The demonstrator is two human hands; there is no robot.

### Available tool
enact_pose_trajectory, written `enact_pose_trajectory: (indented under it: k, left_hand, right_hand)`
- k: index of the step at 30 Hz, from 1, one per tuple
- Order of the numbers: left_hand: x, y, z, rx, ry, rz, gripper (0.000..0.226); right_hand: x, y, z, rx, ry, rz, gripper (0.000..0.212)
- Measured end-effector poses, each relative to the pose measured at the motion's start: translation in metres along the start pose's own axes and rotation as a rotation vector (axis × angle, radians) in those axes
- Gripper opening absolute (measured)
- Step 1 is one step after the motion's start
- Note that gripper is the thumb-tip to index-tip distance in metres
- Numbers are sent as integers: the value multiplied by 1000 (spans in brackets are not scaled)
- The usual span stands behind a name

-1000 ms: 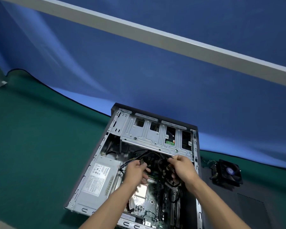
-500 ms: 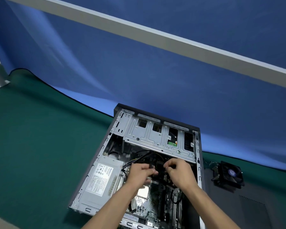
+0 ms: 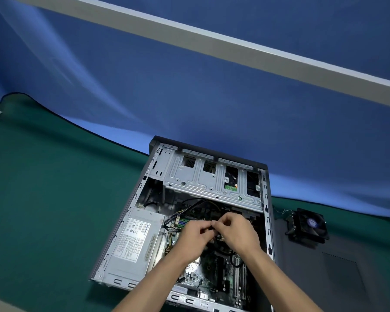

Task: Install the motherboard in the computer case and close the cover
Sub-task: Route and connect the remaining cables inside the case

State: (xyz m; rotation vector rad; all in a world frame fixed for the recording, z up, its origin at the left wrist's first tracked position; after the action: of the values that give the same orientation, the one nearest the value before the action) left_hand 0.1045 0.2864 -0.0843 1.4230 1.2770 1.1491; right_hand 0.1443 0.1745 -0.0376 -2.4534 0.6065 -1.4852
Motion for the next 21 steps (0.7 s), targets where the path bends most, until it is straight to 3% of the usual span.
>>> enact_pose_trajectory:
  k: [8,12,21]
  left_hand:
    - [15,-1,5,60,188,-152,32]
    - [22,-2,1,125,197,-249,32]
    - [23,23,-1,-287,242,187,29]
  right_hand:
    - [-9,-5,13,-136,-130,257,35]
    - [-10,-5,18,-202,-210,327,22]
    - [-7,5,22,-338,-345,635,9]
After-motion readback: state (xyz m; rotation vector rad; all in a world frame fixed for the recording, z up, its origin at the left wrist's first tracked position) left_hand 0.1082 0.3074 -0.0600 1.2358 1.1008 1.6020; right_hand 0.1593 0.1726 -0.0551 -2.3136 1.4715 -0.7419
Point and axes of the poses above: each hand's wrist, its own z-axis towards the middle knuckle, its own x-axis out of the back of the hand, y = z × x, the point moved 6 cm from there along z, towards the middle knuckle, and after that the axes turned 9 degrees about -x, right-handed, at the moved point
